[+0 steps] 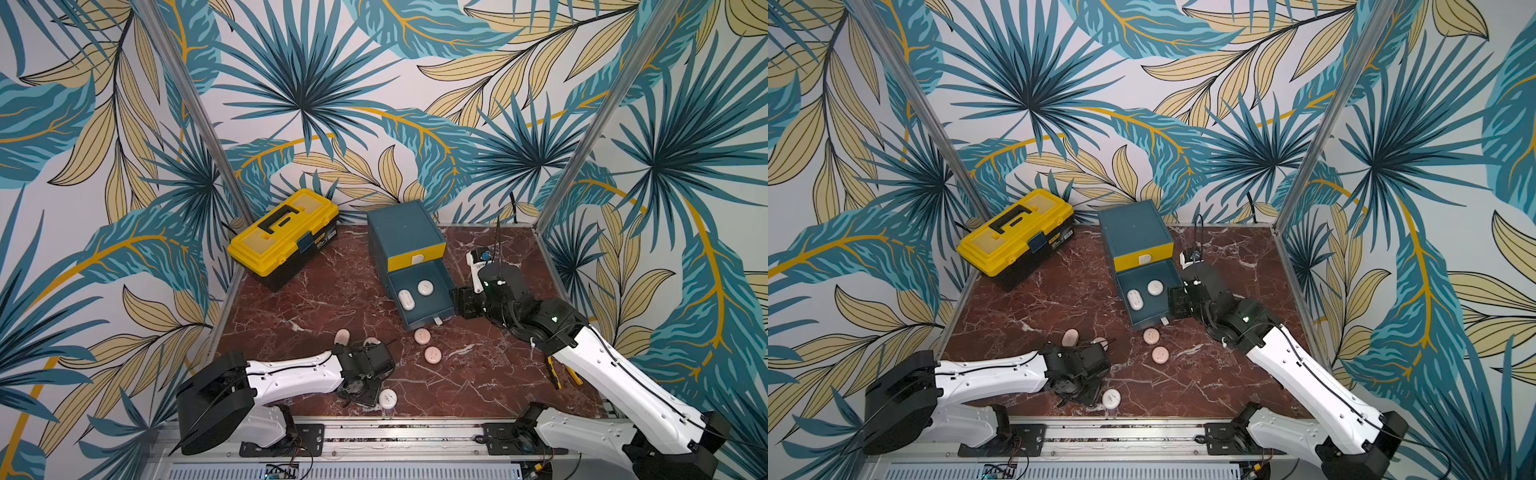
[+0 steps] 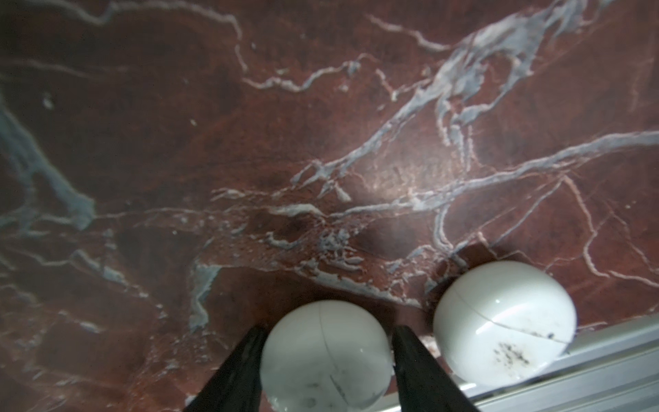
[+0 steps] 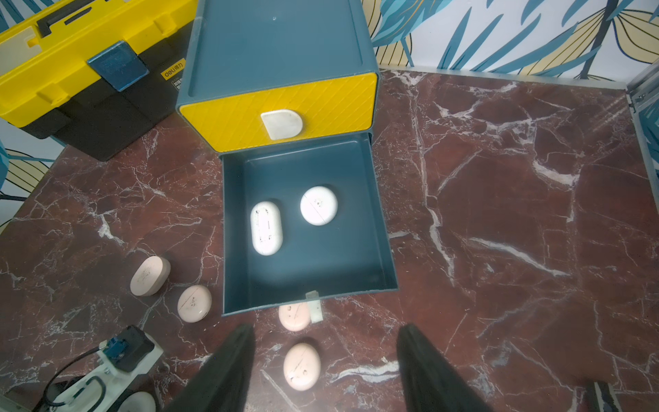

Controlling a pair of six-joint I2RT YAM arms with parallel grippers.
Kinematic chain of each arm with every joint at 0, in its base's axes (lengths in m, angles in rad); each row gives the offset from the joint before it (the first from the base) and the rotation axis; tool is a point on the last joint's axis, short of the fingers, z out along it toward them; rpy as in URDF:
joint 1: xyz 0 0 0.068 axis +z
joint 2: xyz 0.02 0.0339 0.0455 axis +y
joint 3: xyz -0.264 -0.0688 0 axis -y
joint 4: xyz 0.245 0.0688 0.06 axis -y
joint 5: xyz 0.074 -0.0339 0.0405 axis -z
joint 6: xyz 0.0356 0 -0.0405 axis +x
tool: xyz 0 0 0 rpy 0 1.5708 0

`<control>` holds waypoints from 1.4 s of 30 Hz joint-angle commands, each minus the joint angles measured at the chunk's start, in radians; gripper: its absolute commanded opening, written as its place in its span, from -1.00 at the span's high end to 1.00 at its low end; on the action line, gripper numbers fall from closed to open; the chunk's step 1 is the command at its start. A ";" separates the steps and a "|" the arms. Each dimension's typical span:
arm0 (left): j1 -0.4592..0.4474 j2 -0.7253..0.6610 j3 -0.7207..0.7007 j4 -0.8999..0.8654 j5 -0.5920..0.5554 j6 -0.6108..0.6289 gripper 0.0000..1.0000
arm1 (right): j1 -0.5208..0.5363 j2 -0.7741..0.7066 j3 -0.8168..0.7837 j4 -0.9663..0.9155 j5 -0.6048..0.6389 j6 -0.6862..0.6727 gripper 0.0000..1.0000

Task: Put the bluetooth earphones in the drawer according to color
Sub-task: Pick up the Bluetooth earphone from the center of the board, then place the bluetooth earphone in the drawer.

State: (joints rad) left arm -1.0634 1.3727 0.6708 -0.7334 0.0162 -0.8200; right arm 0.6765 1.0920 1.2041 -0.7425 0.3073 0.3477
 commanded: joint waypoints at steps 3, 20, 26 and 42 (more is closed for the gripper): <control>-0.003 -0.002 -0.033 -0.012 -0.002 -0.004 -0.12 | 0.002 -0.015 -0.021 -0.018 0.004 0.007 -0.37; -0.016 -0.131 0.369 -0.269 -0.198 0.145 0.14 | 0.003 -0.052 -0.020 -0.024 0.037 0.015 -0.37; -0.011 0.024 0.648 -0.215 -0.292 0.284 0.13 | 0.003 -0.142 -0.033 -0.021 0.136 0.041 -0.37; 0.139 0.757 1.515 -0.301 -0.197 0.509 0.14 | 0.002 -0.297 -0.102 -0.039 0.201 0.080 -0.38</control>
State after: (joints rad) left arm -0.9371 2.0621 2.0605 -0.9688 -0.2012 -0.3538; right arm 0.6769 0.8204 1.1282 -0.7616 0.4725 0.4107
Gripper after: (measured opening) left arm 0.547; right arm 0.688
